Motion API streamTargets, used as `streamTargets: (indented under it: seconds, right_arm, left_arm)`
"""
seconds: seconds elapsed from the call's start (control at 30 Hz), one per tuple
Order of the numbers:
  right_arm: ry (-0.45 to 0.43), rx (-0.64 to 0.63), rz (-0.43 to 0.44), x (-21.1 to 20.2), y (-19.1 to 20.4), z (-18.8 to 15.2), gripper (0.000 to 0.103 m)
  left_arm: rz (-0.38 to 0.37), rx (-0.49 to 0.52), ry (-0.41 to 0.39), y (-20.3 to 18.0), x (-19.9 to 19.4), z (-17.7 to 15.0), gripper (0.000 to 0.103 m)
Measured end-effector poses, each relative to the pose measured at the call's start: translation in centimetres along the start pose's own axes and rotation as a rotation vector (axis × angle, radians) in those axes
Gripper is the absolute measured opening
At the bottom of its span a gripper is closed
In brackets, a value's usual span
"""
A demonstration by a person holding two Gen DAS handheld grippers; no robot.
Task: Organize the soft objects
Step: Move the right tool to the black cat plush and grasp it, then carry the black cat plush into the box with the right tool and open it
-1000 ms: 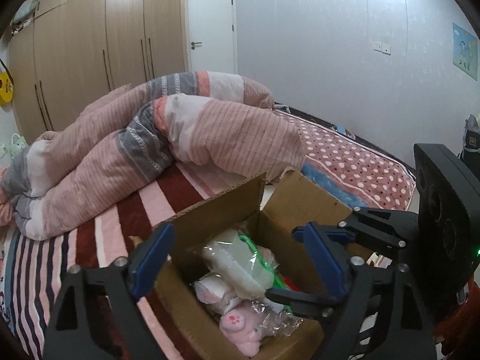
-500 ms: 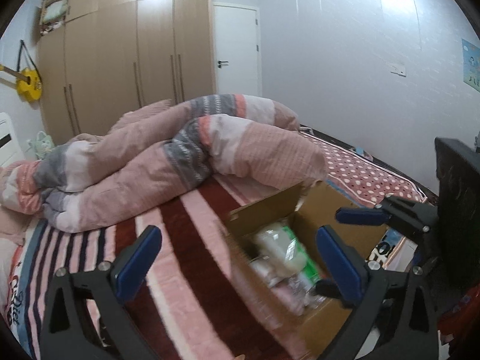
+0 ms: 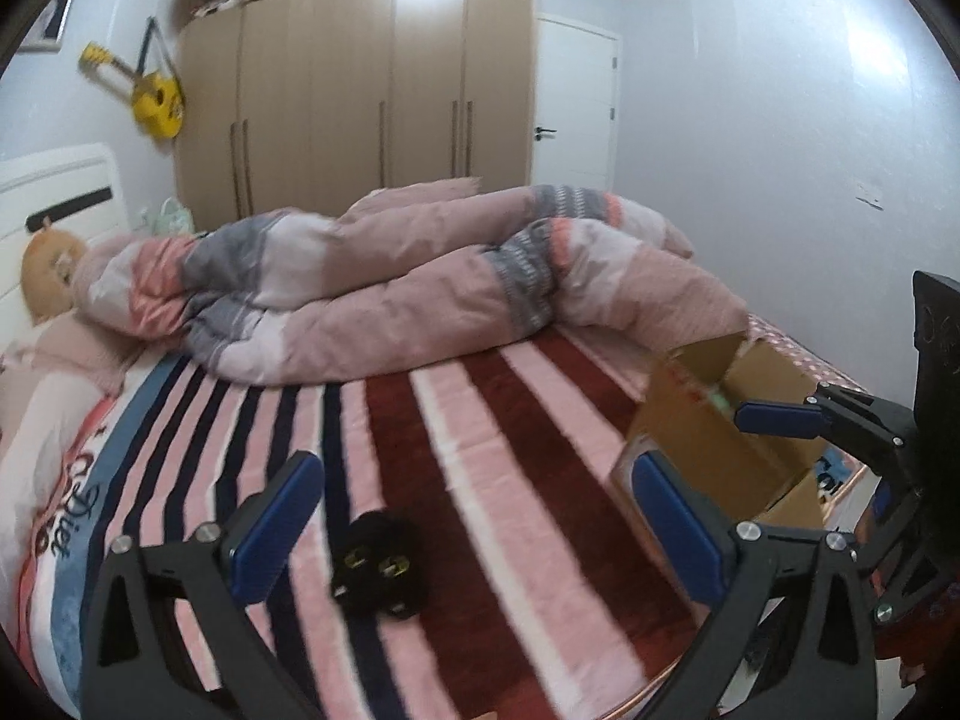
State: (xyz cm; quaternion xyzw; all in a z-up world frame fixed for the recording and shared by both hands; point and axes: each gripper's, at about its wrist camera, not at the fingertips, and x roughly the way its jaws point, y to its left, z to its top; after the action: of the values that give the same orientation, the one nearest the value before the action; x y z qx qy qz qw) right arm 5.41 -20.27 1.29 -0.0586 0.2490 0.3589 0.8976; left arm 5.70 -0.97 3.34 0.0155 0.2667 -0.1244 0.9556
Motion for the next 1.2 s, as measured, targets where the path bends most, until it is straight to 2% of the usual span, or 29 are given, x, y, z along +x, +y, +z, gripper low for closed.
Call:
streamTargets:
  seconds: [0.17,0.3,0.43,0.47,0.6,0.7,0.83,0.97,1.03,1.07,1.2]
  right_arm:
    - [0.058,0.022,0.058,5.5,2.7,-0.4,0.084]
    - [0.126,0.04,0.103,10.7,3.7,-1.4,0.084]
    - [0.19,0.021,0.084,15.3,3.7,-3.0,0.084]
    - [0.21,0.025,0.083,16.4,3.5,-3.4,0.084]
    - [0.256,0.044,0.112,20.2,2.8,-4.8,0.084]
    - [0.279,0.052,0.134,22.3,2.5,-5.5,0.084]
    - [0.306,0.063,0.156,24.3,2.5,-6.1,0.083]
    - [0.312,0.069,0.165,25.6,2.4,-6.3,0.07]
    - [0.313,0.073,0.159,25.9,2.4,-6.3,0.066]
    - [0.309,0.08,0.152,25.8,2.3,-6.4,0.06]
    - [0.299,0.103,0.16,25.2,2.0,-6.0,0.057]
  left_arm:
    - [0.015,-0.044,0.035,4.8,1.3,-2.5,0.102]
    - [-0.011,-0.103,0.089,8.2,3.8,-4.6,0.102]
    - [-0.032,-0.136,0.132,10.2,6.9,-6.3,0.102]
    - [-0.043,-0.145,0.146,10.7,7.9,-6.8,0.101]
    - [-0.099,-0.171,0.183,11.8,11.1,-8.4,0.087]
    - [-0.141,-0.183,0.224,11.9,13.7,-9.4,0.072]
    - [-0.179,-0.199,0.268,11.9,16.3,-10.6,0.07]
    - [-0.275,-0.219,0.278,11.6,17.6,-11.2,0.056]
    - [-0.27,-0.21,0.274,11.2,17.7,-11.1,0.053]
    - [-0.264,-0.203,0.27,11.0,17.6,-11.1,0.053]
    - [-0.258,-0.207,0.263,10.8,17.1,-10.6,0.052]
